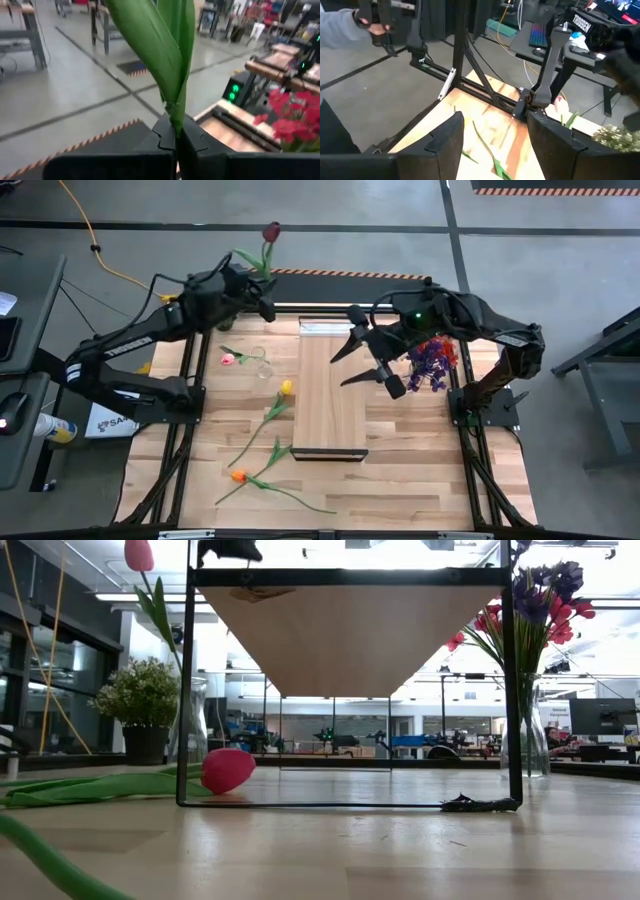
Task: Pick and place flowers into a vace then onto a shelf
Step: Put the dark red tulip into the left transparent vase
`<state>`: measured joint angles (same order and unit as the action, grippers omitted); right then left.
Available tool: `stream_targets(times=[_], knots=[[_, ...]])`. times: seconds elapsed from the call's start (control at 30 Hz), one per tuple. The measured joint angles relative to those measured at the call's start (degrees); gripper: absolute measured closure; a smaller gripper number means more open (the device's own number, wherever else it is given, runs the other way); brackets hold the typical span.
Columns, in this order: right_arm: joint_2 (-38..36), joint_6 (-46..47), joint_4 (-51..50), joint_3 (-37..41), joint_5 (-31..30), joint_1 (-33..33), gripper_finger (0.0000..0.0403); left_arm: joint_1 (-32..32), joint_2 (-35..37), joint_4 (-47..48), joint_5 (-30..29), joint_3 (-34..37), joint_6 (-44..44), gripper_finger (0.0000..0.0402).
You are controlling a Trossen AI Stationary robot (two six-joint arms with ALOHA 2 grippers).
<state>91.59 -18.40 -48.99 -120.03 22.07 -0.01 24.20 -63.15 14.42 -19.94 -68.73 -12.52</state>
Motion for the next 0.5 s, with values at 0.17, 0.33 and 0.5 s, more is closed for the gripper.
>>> stream_targets(times=[0.17, 0.33, 0.5], knots=[[-0.06, -0.12, -1.34, 0.0, -1.54, -0.02, 0.0196, 2.1, -2.47, 3.98, 4.13, 0.02, -3.36, 0.0372], [-0.06, -0.19, -2.82, 0.0, -4.4, -0.21, 0.0196, 2.06, -2.87, 9.9, 4.09, 0.02, -7.54, 0.0372], [-0.06, -1.05, -2.82, 0.0, -5.12, -0.76, 0.0196, 2.06, -2.57, 13.2, 3.92, 0.02, -10.54, 0.0372]])
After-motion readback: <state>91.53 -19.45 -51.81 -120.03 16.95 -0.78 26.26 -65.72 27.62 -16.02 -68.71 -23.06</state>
